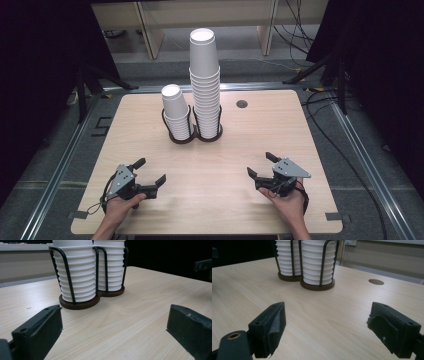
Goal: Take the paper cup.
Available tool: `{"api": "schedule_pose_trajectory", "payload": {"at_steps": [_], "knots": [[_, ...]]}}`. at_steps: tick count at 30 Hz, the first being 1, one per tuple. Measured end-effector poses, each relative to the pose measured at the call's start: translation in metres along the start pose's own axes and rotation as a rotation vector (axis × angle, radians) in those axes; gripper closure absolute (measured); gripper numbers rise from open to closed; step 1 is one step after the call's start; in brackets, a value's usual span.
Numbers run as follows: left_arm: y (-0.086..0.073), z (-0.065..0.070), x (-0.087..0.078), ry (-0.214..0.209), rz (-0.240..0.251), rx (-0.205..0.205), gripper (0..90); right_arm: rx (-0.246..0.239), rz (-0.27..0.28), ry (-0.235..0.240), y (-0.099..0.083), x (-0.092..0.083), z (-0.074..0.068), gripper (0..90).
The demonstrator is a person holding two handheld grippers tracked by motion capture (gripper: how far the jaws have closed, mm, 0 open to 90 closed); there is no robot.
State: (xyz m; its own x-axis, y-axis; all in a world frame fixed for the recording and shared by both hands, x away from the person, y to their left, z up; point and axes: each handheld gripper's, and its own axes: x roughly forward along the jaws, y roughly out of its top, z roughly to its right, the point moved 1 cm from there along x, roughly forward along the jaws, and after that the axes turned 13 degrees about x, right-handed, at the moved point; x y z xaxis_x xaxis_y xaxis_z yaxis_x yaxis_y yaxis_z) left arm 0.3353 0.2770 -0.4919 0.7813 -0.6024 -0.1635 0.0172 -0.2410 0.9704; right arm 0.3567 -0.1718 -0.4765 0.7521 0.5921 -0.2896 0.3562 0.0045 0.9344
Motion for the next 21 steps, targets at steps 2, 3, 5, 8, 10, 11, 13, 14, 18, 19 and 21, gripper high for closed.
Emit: {"api": "schedule_pose_trajectory", "payload": {"at_steps": [2, 3, 5, 8, 10, 11, 13, 14, 18, 19, 21], "knots": [[0.001, 0.001, 0.0, -0.001, -0.006, 0.0, 0.0, 0.025, 0.001, 0.023, -0.001, 0.001, 0.0, 15.0], [0.001, 0.001, 0.002, 0.0, 0.005, 0.0, 0.0, 0.025, -0.003, 0.029, -0.001, 0.001, 0.001, 15.0], [0.002, 0.001, 0.004, 0.001, 0.01, 0.004, 0.0, -0.001, 0.001, 0.02, 0.0, -0.001, 0.005, 14.9], [0.005, 0.001, 0.005, 0.0, 0.01, 0.013, 0.0, 0.033, -0.01, 0.022, 0.001, -0.002, 0.005, 14.9], [0.008, 0.0, 0.006, -0.002, 0.002, 0.029, 0.0, 0.036, 0.01, 0.017, 0.004, -0.002, 0.004, 14.9], [0.01, 0.0, 0.007, -0.006, 0.007, 0.035, 0.0, 0.037, 0.014, 0.031, 0.006, -0.002, 0.004, 14.9], [0.015, -0.001, 0.009, -0.01, 0.021, 0.049, 0.0, 0.002, 0.028, 0.034, 0.012, -0.003, 0.003, 14.9], [0.018, -0.002, 0.009, -0.011, 0.027, 0.052, 0.0, 0.012, 0.029, 0.039, 0.015, -0.003, 0.001, 14.9], [0.031, -0.004, 0.015, -0.03, 0.056, 0.07, 0.0, -0.012, 0.041, 0.032, 0.028, -0.002, -0.003, 14.9], [0.034, -0.005, 0.019, -0.04, 0.084, 0.069, 0.0, -0.022, 0.044, 0.043, 0.032, -0.001, -0.005, 15.0], [0.039, -0.005, 0.02, -0.038, 0.068, 0.076, 0.0, -0.012, 0.03, 0.036, 0.035, -0.001, -0.008, 15.1]]}}
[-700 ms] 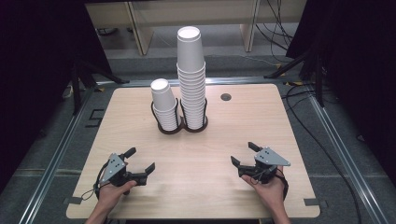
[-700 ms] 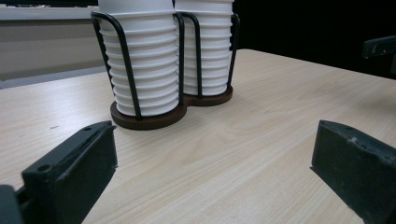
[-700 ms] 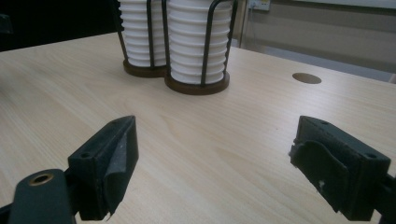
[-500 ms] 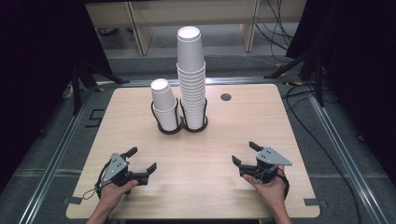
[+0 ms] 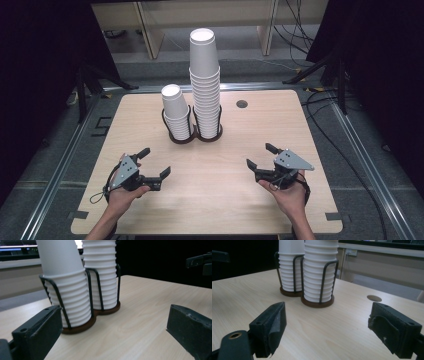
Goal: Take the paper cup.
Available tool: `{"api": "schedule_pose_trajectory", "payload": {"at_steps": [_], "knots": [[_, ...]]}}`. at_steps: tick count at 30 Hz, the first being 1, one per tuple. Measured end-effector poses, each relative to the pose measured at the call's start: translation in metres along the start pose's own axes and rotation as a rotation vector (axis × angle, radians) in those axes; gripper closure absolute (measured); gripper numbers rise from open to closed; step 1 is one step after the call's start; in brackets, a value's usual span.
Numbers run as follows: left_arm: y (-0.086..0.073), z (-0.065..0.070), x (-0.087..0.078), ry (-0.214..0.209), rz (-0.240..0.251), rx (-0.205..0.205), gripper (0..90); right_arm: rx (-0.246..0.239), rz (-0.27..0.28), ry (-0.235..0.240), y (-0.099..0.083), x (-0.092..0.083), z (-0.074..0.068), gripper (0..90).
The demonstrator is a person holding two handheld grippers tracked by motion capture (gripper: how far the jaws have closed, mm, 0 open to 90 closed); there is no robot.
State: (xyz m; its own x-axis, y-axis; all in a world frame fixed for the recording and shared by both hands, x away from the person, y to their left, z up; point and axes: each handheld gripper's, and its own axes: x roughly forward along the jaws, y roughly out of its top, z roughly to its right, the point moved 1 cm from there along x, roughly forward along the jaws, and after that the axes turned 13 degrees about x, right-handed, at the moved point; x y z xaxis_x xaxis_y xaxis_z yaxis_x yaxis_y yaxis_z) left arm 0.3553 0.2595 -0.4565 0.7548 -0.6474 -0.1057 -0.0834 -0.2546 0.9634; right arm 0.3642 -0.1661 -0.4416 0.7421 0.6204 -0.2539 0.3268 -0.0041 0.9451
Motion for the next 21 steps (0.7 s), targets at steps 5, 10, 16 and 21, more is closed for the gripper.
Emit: {"api": "schedule_pose_trajectory", "payload": {"at_steps": [5, 10, 16, 21], "knots": [[0.035, -0.004, 0.028, -0.043, 0.049, 0.03, 0.0, -0.046, 0.035, 0.017, 0.038, 0.011, -0.003, 15.0], [0.064, -0.01, 0.054, -0.052, 0.095, 0.043, 0.0, -0.051, 0.066, 0.053, 0.071, 0.026, -0.008, 15.1], [0.09, -0.025, 0.084, -0.005, 0.131, 0.081, 0.0, -0.061, 0.093, 0.076, 0.102, 0.044, -0.017, 15.0], [0.112, -0.028, 0.109, 0.013, 0.111, 0.137, 0.0, -0.074, 0.112, 0.084, 0.13, 0.057, -0.02, 15.1]]}}
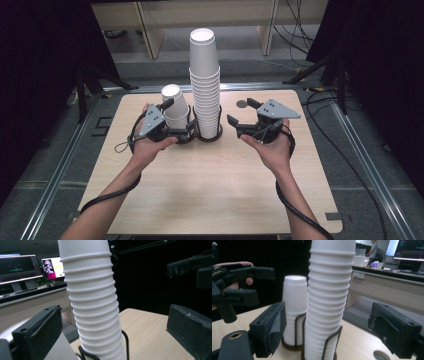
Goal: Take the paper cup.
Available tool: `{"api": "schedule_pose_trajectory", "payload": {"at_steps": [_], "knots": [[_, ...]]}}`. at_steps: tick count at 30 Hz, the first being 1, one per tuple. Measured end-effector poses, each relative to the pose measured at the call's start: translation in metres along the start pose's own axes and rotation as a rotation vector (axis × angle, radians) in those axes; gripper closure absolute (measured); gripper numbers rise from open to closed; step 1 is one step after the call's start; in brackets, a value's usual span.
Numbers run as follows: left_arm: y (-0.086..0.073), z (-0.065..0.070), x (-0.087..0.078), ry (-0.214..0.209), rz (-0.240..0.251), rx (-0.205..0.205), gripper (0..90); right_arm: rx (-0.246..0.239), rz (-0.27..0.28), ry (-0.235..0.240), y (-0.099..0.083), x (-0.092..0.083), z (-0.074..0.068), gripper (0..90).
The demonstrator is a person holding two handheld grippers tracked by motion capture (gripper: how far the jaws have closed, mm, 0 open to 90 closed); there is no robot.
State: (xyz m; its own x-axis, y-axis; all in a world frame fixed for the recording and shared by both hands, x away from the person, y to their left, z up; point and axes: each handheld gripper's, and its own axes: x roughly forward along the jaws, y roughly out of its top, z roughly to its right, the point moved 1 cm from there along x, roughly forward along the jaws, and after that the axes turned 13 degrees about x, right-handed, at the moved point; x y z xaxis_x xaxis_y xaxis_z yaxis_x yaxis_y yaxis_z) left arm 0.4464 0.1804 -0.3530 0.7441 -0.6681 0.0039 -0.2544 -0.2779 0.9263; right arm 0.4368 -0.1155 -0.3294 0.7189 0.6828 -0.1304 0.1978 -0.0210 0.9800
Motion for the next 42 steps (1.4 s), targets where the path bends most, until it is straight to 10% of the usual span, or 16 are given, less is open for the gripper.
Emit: {"api": "schedule_pose_trajectory", "payload": {"at_steps": [22, 42], "knots": [[0.027, -0.029, 0.068, 0.059, -0.035, -0.018, 0.0, 0.039, 0.064, 0.034, 0.087, 0.072, 0.002, 14.4], [0.026, -0.036, 0.087, 0.044, -0.057, -0.062, 0.3, 0.056, 0.048, 0.046, 0.111, 0.115, -0.004, 14.2]]}}
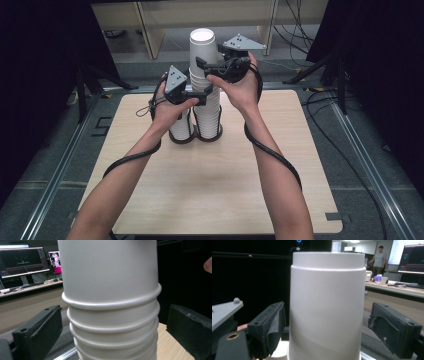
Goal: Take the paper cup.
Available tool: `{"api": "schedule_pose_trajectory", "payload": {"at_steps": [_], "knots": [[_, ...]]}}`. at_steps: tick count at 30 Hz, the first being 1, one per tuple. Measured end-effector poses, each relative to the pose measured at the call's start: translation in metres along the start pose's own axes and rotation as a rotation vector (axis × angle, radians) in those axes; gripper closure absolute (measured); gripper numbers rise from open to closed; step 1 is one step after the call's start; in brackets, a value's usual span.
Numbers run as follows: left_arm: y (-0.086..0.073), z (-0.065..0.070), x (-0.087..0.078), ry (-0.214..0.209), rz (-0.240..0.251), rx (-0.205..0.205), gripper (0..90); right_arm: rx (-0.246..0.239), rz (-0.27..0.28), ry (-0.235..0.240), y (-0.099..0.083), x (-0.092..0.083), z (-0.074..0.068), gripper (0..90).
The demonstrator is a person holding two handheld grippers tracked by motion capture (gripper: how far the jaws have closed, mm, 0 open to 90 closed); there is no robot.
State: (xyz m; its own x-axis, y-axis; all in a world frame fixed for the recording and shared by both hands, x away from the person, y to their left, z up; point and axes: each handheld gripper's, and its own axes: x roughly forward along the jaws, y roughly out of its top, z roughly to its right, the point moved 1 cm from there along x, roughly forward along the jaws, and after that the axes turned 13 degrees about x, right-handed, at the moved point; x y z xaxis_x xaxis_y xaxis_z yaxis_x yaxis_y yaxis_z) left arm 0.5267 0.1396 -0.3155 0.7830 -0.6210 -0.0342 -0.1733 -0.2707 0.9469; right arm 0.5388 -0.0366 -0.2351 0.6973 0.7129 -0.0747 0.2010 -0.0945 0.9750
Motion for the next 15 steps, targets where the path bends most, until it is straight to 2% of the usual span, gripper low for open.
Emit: {"api": "schedule_pose_trajectory", "payload": {"at_steps": [7, 10, 15], "knots": [[0.002, 0.002, 0.003, 0.002, -0.006, -0.001, 1.6, -0.002, -0.007, -0.002, 0.006, 0.013, -0.002, 14.3], [0.002, 0.001, 0.004, 0.004, -0.008, -0.002, 3.0, -0.022, -0.011, 0.003, 0.007, 0.017, -0.003, 14.5], [0.003, -0.001, 0.004, 0.007, -0.007, -0.007, 5.7, -0.012, -0.014, 0.004, 0.008, 0.02, -0.002, 16.0]]}}
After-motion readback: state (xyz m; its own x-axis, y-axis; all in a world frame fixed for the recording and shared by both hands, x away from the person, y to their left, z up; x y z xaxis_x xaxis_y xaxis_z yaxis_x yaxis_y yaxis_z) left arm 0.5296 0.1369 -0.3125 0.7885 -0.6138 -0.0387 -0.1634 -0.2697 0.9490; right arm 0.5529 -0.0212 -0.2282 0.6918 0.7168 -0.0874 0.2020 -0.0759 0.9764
